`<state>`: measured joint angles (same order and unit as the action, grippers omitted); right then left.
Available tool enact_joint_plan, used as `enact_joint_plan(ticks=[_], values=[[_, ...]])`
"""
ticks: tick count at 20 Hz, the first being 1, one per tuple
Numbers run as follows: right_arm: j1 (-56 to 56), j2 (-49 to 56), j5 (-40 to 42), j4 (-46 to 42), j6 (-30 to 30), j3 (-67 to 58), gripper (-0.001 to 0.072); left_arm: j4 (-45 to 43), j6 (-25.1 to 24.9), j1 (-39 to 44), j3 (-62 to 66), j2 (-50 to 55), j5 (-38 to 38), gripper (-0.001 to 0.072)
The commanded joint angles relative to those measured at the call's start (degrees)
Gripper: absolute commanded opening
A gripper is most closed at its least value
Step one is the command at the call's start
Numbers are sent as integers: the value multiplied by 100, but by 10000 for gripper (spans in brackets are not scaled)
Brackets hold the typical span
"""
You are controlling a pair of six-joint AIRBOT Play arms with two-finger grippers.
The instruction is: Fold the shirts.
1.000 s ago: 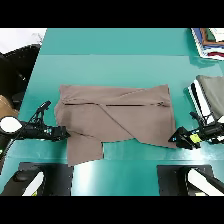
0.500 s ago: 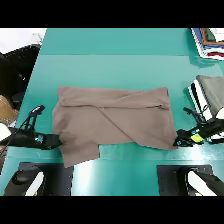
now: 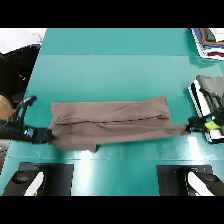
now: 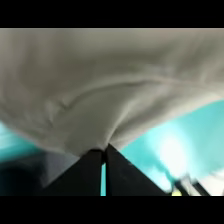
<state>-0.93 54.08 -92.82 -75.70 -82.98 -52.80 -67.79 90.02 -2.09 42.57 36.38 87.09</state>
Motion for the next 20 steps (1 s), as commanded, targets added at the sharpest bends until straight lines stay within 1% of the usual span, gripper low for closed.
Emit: enact_joint_plan(ticks=[1, 4, 6, 8, 10, 11, 12, 13, 16, 18, 19, 20], values=[[256, 1097, 592, -42, 11, -866, 11, -302, -313, 2, 625, 1292, -1438, 22], [468, 2190, 852, -22, 11, -1593, 13, -402, -352, 2, 1200, 2452, -2015, 23], [509, 2767, 942, 278, 13, -2037, 14, -402, -352, 2, 1462, 3040, -2444, 24], [509, 3209, 977, 621, 13, -2406, 14, -385, -345, 2, 1508, 3370, -2905, 24], [507, 3545, 992, 896, 37, -2712, 19, -369, -343, 2, 1510, 3493, -3038, 37], [507, 3657, 1023, 1038, 212, -2824, 139, -372, -343, 2, 1515, 3488, -3075, 288], [481, 3727, 1082, 1178, 286, -2909, 393, -380, -323, 2, 1556, 3484, -3088, 584], [415, 3740, 1145, 1213, 319, -2959, 484, -389, -328, 2, 1626, 3471, -3008, 613], [-15, 3556, 914, 1322, 658, -2879, 484, -389, -345, 4, 2013, 3401, -2280, 603], [-411, 3198, 905, 1325, 780, -2367, 484, -337, -345, 4, 2052, 3335, -1985, 603], [-605, 3036, 931, 1331, 826, -2035, 487, -264, -345, 9, 2050, 3333, -1952, 603], [-811, 2907, 984, 1331, 876, -1659, 536, -151, -345, 9, 2050, 3338, -1958, 602]])
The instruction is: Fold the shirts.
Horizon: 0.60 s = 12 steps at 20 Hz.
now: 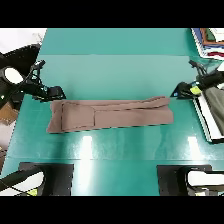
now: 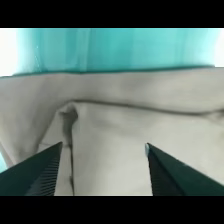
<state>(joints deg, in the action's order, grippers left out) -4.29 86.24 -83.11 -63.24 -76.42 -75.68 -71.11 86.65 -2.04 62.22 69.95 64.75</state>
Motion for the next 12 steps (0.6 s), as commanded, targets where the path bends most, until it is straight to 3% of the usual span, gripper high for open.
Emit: enact_joint_plan(ticks=[1, 2, 3, 4, 10, 12], values=[[-645, -369, 66, 151, 306, 981, 599, 291, -9, 7, 85, -20, 273, 602], [-802, -365, 63, 374, 492, 1279, 608, 363, -11, 44, 85, -20, 264, 456], [-940, -319, 81, 647, 658, 1528, 608, 380, -24, 125, 85, -20, 256, 145], [-997, -219, 118, 894, 787, 1722, 608, 411, -122, 236, 85, -20, 166, 34], [-525, 518, 402, 1711, 1106, 1849, 607, 737, -105, 1097, 85, -17, -435, 33], [-170, 710, 382, 1711, 1108, 1639, 561, 944, -87, 1294, 87, 24, -520, 23]])
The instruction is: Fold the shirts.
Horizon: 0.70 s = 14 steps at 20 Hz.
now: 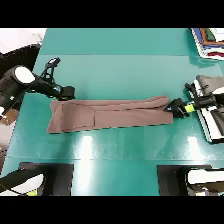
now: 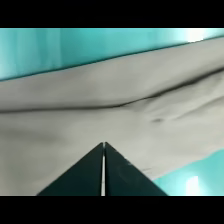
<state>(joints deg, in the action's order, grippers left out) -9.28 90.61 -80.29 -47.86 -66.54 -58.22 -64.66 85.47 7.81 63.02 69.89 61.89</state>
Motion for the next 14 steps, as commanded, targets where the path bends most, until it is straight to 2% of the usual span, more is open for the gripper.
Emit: enact_joint_plan(ticks=[1, 2, 3, 4, 7, 11, 14], values=[[476, 326, 122, 140, 122, -214, 448, 389, 98, 422, 7, 105, -240, 23], [590, 332, 136, 101, 133, -304, 314, 415, 175, 551, 7, 203, -258, 23], [675, 302, 125, 57, 157, -393, 125, 457, 173, 715, 13, 330, -332, 23], [721, 223, 120, -22, 155, -457, 11, 529, 173, 872, 48, 494, -415, 23], [730, -319, 103, 28, 63, -586, 12, 647, 153, 1394, 496, 1172, -540, 22], [986, -1224, 55, 35, -573, -1300, 11, 697, 160, 1943, 1329, 2253, -525, 23], [1432, -1600, 44, 37, -977, -2052, 12, 848, 157, 2223, 1554, 2675, -619, 23]])
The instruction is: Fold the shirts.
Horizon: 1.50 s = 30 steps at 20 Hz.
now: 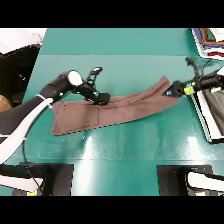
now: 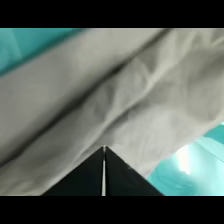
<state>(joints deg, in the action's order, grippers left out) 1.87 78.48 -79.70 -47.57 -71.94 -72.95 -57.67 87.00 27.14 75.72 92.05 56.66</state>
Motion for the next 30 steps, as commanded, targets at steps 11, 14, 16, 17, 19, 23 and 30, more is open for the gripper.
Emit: enact_joint_plan(ticks=[11, 14, 16, 17, 19, 23, 30], values=[[2024, 63, -118, 363, -881, -2229, 12, 520, 0, 490, 291, 863, -837, 23], [2317, 195, -105, 363, -874, -2444, 12, 529, 9, 291, 483, 789, -542, 22], [2496, 278, -50, 367, -857, -2568, 12, 380, -2, -22, 553, 437, -238, 22], [2599, 323, 9, 433, -857, -2601, 12, 142, -2, -225, 553, 192, -131, 23], [2924, 426, 264, 461, -857, -2605, 12, -472, -11, -763, 553, -420, 61, 23], [4100, 944, 1497, 461, -826, -2608, 13, -1305, -48, -2031, 553, -1711, 122, 23], [5587, 2594, 2463, 435, -487, -3351, 452, -1462, -46, -3403, 557, -2769, 284, 24]])
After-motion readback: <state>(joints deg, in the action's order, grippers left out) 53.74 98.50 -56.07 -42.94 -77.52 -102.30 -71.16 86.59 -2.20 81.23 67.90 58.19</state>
